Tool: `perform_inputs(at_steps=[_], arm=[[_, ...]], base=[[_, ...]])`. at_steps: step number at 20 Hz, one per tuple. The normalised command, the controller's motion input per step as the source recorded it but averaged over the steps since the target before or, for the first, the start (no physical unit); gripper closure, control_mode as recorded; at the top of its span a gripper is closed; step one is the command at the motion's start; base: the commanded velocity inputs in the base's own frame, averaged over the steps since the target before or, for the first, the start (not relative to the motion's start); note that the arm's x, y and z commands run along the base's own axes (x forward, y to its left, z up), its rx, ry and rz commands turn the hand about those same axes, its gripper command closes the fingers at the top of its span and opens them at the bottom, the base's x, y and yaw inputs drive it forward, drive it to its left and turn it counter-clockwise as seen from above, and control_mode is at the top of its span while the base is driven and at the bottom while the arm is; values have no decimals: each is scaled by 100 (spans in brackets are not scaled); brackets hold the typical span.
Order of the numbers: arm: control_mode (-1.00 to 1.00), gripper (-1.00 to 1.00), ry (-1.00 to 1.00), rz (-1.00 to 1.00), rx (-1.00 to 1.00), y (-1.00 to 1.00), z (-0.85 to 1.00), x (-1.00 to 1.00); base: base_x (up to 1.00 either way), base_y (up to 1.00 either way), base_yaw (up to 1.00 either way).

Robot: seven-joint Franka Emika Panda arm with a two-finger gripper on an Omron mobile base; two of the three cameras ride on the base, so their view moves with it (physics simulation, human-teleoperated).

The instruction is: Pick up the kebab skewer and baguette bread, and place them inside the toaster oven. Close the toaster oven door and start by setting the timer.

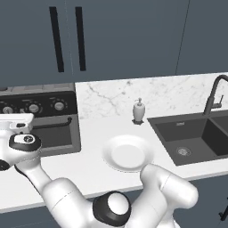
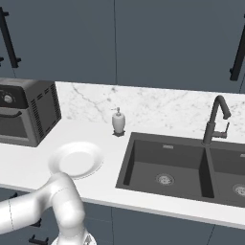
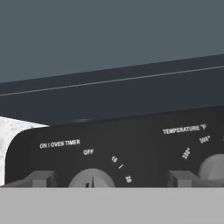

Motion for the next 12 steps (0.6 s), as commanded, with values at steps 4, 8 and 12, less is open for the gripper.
perform_inputs(at_steps=[4,8,12], arm=[[-100,-100,0,0,0,3,0,0],[-100,-100,0,0,0,8,0,0],[-100,-100,0,0,0,11,-5,4]], base=[[0,0,0],[0,0,0],[0,0,0]])
